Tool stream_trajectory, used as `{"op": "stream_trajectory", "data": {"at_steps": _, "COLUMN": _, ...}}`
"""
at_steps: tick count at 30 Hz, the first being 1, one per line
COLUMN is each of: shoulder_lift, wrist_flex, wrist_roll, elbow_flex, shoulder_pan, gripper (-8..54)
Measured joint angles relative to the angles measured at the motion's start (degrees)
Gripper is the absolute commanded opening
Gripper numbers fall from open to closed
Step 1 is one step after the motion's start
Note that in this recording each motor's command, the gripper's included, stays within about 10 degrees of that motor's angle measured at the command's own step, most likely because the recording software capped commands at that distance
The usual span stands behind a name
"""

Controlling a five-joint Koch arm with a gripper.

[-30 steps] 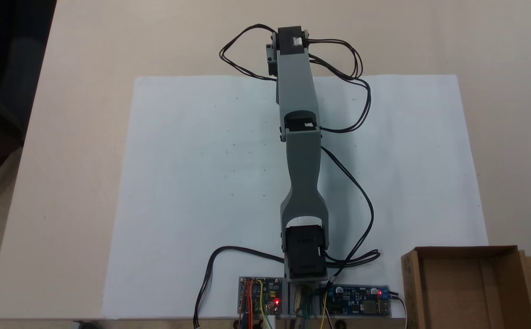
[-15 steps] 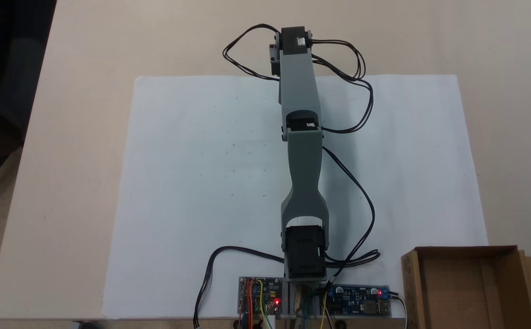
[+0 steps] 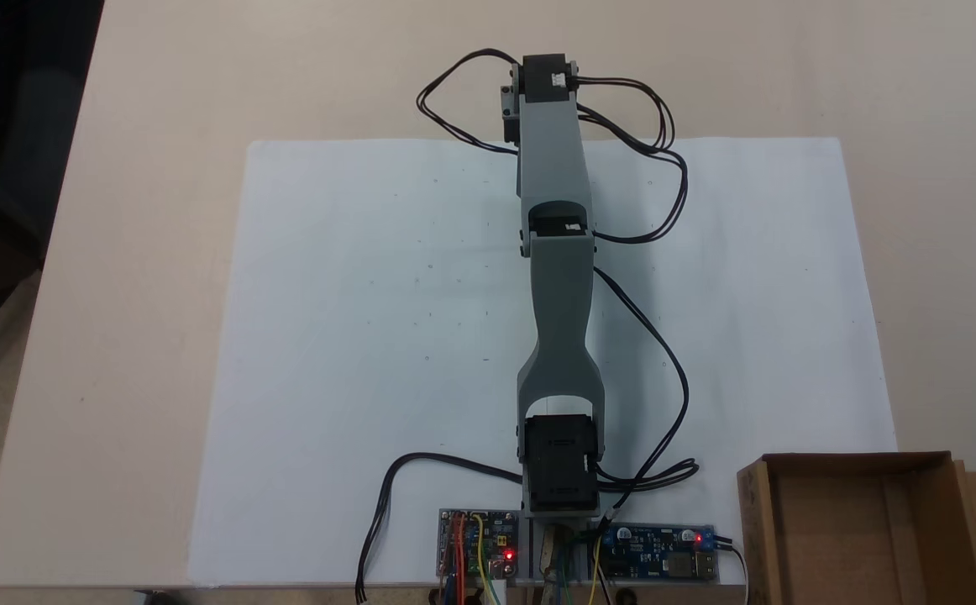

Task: Grasp a green dice and put it in the bin.

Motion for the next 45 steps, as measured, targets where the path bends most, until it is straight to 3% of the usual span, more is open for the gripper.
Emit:
{"op": "stream_trajectory", "data": {"at_steps": 4, "shoulder_lift": 0.0, "wrist_flex": 0.0, "wrist_roll": 0.0, "elbow_flex": 0.0, "shoulder_pan": 0.0, "gripper": 39.8}}
{"op": "stream_trajectory", "data": {"at_steps": 11, "shoulder_lift": 0.0, "wrist_flex": 0.0, "wrist_roll": 0.0, "elbow_flex": 0.0, "shoulder_pan": 0.09, "gripper": 31.7}}
{"op": "stream_trajectory", "data": {"at_steps": 24, "shoulder_lift": -0.7, "wrist_flex": 0.0, "wrist_roll": 0.0, "elbow_flex": 0.0, "shoulder_pan": 0.09, "gripper": 31.6}}
{"op": "stream_trajectory", "data": {"at_steps": 27, "shoulder_lift": -0.79, "wrist_flex": 0.0, "wrist_roll": 0.0, "elbow_flex": 0.0, "shoulder_pan": 0.09, "gripper": 24.3}}
{"op": "stream_trajectory", "data": {"at_steps": 33, "shoulder_lift": -0.88, "wrist_flex": 0.0, "wrist_roll": 0.0, "elbow_flex": 0.0, "shoulder_pan": 0.18, "gripper": 23.7}}
{"op": "stream_trajectory", "data": {"at_steps": 35, "shoulder_lift": -0.88, "wrist_flex": 0.0, "wrist_roll": 0.0, "elbow_flex": 0.0, "shoulder_pan": 0.18, "gripper": 14.2}}
{"op": "stream_trajectory", "data": {"at_steps": 36, "shoulder_lift": -0.88, "wrist_flex": 0.0, "wrist_roll": 0.0, "elbow_flex": 0.0, "shoulder_pan": 0.18, "gripper": 12.2}}
{"op": "stream_trajectory", "data": {"at_steps": 45, "shoulder_lift": -0.88, "wrist_flex": -0.53, "wrist_roll": 0.0, "elbow_flex": 0.0, "shoulder_pan": 0.79, "gripper": 12.1}}
